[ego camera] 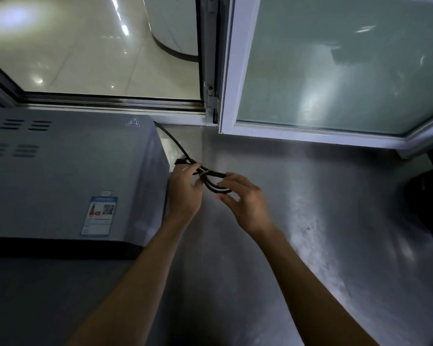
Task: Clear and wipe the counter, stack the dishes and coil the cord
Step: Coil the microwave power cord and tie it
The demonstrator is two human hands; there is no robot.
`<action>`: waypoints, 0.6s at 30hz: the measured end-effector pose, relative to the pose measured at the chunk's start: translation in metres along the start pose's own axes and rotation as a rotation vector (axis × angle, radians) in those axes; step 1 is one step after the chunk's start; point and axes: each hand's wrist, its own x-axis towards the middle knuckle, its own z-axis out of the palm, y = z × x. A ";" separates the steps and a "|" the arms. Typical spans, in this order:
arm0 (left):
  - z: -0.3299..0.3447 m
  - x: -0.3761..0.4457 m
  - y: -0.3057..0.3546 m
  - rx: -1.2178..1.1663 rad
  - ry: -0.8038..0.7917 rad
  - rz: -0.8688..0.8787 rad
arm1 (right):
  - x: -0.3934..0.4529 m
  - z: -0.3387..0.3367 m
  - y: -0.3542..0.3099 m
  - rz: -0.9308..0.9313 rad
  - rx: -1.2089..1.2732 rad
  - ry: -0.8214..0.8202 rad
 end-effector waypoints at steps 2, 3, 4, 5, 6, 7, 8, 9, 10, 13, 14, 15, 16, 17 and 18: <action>0.003 0.002 -0.008 0.006 -0.008 0.006 | 0.000 0.009 0.009 0.000 -0.054 -0.023; 0.005 0.002 -0.011 0.018 -0.008 0.010 | 0.000 0.013 0.014 0.013 -0.070 -0.034; 0.008 0.003 -0.014 0.027 -0.007 0.011 | 0.000 0.017 0.020 0.026 -0.079 -0.041; 0.010 0.005 -0.017 0.032 -0.006 0.007 | 0.000 0.021 0.025 0.033 -0.083 -0.045; 0.013 0.006 -0.020 0.031 -0.005 0.001 | 0.000 0.025 0.030 0.036 -0.082 -0.049; 0.017 0.007 -0.023 0.030 -0.005 -0.007 | 0.000 0.029 0.034 0.035 -0.081 -0.054; 0.020 0.009 -0.026 0.033 -0.005 -0.013 | 0.000 0.034 0.038 0.033 -0.080 -0.057; 0.023 0.010 -0.030 0.043 -0.005 -0.017 | 0.001 0.039 0.043 0.033 -0.080 -0.060; 0.026 0.012 -0.033 0.053 -0.006 -0.022 | 0.002 0.044 0.048 0.039 -0.083 -0.061; 0.034 0.018 -0.041 0.085 -0.019 -0.048 | 0.005 0.062 0.063 0.064 -0.101 -0.054; 0.036 0.020 -0.044 0.098 -0.024 -0.049 | 0.006 0.067 0.069 0.061 -0.117 -0.053; 0.039 0.022 -0.047 0.117 -0.034 -0.048 | 0.008 0.072 0.073 0.054 -0.137 -0.059; 0.041 0.024 -0.050 0.138 -0.050 -0.043 | 0.009 0.077 0.078 0.045 -0.156 -0.062; 0.042 0.026 -0.053 0.158 -0.072 -0.038 | 0.011 0.082 0.081 0.041 -0.167 -0.059; 0.043 0.029 -0.056 0.171 -0.094 -0.032 | 0.014 0.086 0.084 0.038 -0.175 -0.048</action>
